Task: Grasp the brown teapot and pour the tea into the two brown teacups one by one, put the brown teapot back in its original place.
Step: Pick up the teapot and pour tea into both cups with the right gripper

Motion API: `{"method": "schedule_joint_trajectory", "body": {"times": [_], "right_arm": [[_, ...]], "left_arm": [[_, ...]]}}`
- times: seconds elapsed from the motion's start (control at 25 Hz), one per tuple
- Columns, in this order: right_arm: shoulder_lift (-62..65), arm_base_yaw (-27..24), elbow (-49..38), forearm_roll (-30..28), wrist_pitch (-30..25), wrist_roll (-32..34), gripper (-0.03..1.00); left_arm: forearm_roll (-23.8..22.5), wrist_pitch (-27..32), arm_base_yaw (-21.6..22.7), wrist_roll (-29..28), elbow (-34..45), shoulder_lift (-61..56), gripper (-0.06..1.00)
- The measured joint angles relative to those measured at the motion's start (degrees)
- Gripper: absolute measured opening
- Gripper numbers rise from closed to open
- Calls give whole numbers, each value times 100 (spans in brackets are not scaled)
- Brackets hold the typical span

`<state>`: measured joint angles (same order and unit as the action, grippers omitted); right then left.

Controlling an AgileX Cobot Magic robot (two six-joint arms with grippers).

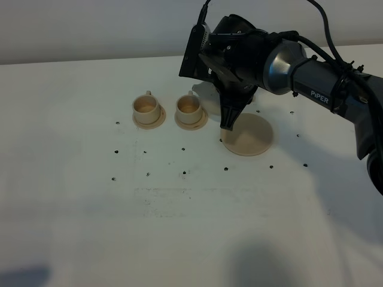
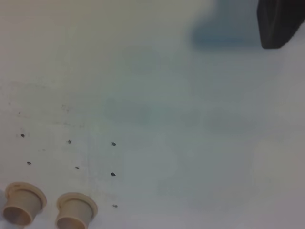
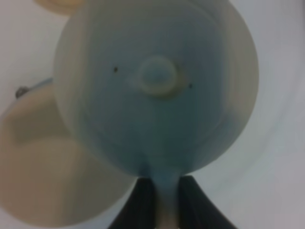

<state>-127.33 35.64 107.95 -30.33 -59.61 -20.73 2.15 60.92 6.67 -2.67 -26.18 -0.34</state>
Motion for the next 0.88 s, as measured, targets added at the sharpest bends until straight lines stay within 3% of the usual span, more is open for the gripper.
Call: {"method": "schedule_joint_trajectory", "body": {"times": [0.88], "right_arm": [[-110, 159, 0, -758, 210, -32, 10]], "left_arm": [[0, 0, 0, 0, 0, 0, 31]]}}
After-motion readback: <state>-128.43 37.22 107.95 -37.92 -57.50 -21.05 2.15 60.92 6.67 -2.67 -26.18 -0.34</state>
